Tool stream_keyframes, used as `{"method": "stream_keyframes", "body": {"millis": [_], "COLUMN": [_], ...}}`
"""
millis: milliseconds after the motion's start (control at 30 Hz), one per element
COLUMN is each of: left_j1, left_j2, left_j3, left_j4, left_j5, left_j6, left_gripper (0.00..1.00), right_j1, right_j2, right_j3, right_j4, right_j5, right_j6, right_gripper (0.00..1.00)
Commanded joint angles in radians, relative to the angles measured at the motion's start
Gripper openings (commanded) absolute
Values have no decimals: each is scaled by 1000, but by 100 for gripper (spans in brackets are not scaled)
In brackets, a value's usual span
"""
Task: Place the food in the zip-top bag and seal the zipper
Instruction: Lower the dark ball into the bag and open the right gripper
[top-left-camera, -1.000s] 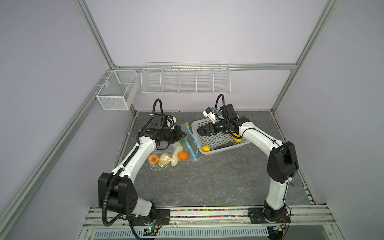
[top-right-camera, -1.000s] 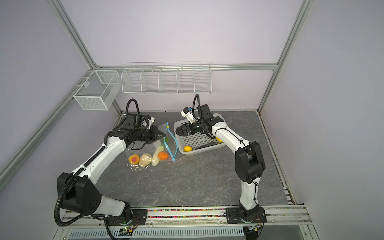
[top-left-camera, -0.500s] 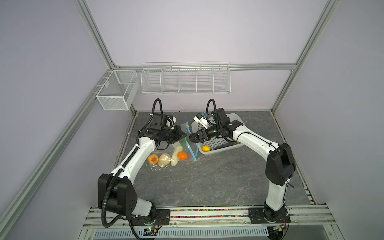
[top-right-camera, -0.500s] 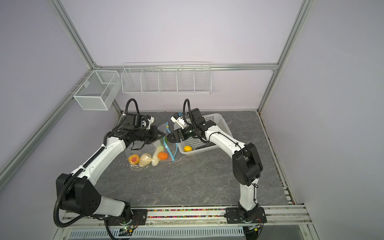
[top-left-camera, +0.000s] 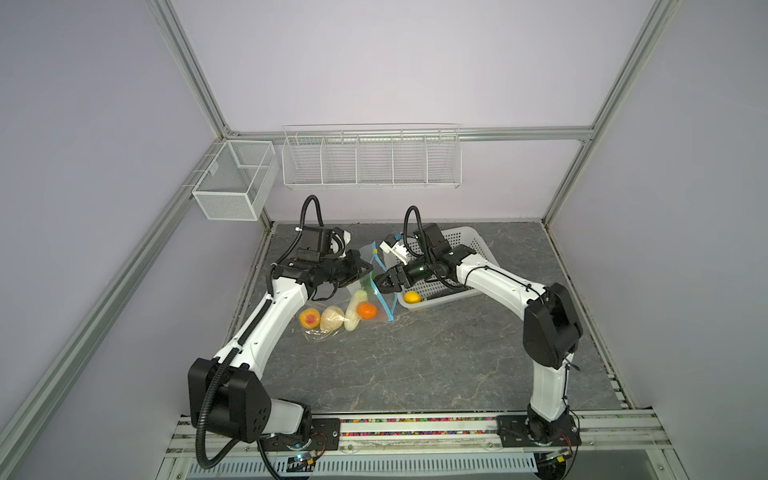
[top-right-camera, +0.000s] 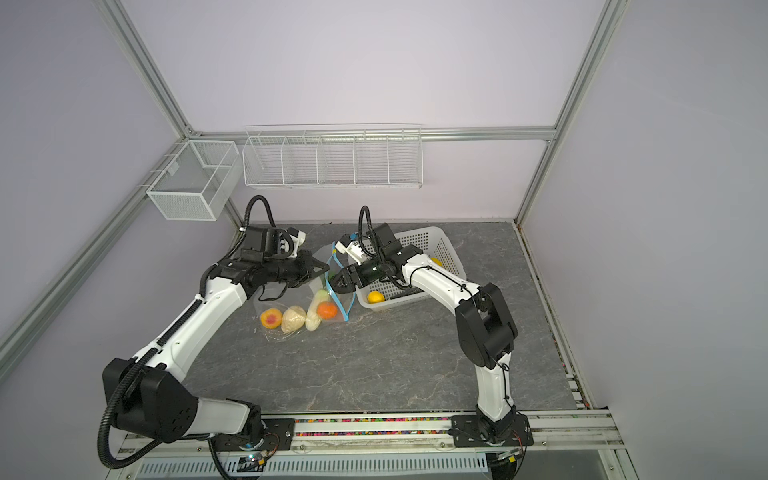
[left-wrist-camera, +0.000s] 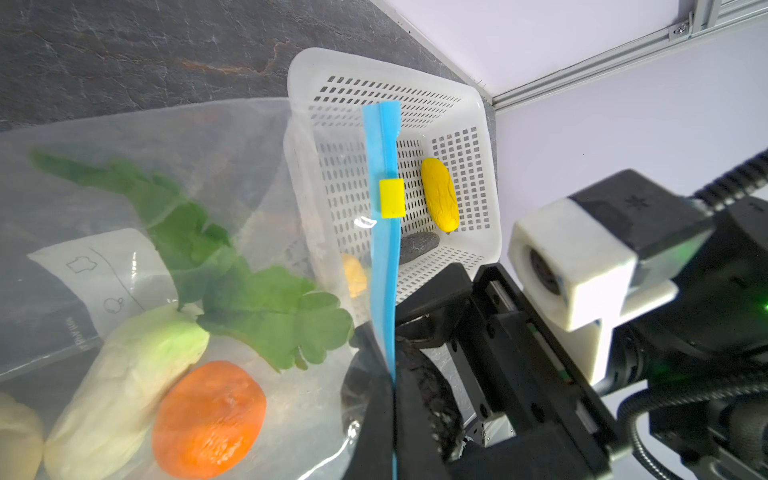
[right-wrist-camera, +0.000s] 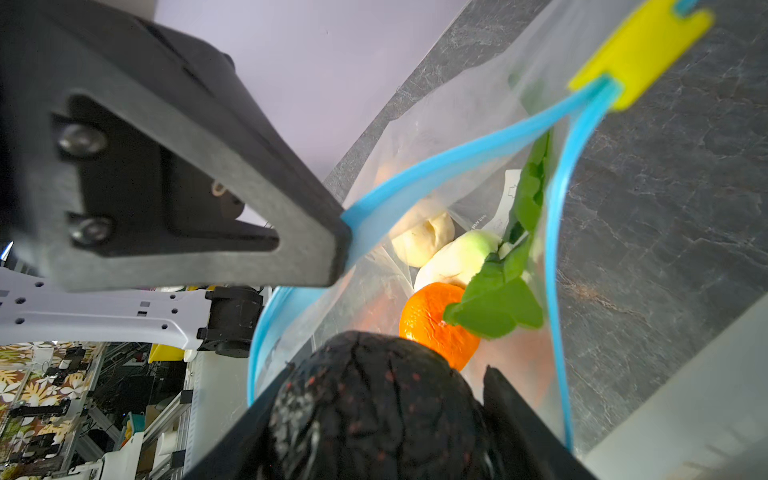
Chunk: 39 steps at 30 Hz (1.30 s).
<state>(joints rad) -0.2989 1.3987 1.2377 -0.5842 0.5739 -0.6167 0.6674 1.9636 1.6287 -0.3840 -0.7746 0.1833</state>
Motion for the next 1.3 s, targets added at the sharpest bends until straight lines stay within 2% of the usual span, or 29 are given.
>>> {"method": "stream_keyframes", "body": {"millis": [0,367,900,1267], "left_j1": [-5,-5,-5,-5], "left_j2": [-22,-40,-36,-39], "left_j3": [18,2,8,17], "left_j4": [1,-5,-12,-21], "left_j5": [2,-5,-14,-16], "left_j6": [-1,4,10,21], "left_gripper": [0,0,0,0], "right_j1": [5,13,13,15], "right_j2": [28,58,50,23], "right_j3": [11,34,36,25], "right_j4": [-20,-65,-51,-36], "right_j5": [18,65,82,135], "right_j6": [-14,-38,-44,-33], "right_gripper": [53,68,75,80]}}
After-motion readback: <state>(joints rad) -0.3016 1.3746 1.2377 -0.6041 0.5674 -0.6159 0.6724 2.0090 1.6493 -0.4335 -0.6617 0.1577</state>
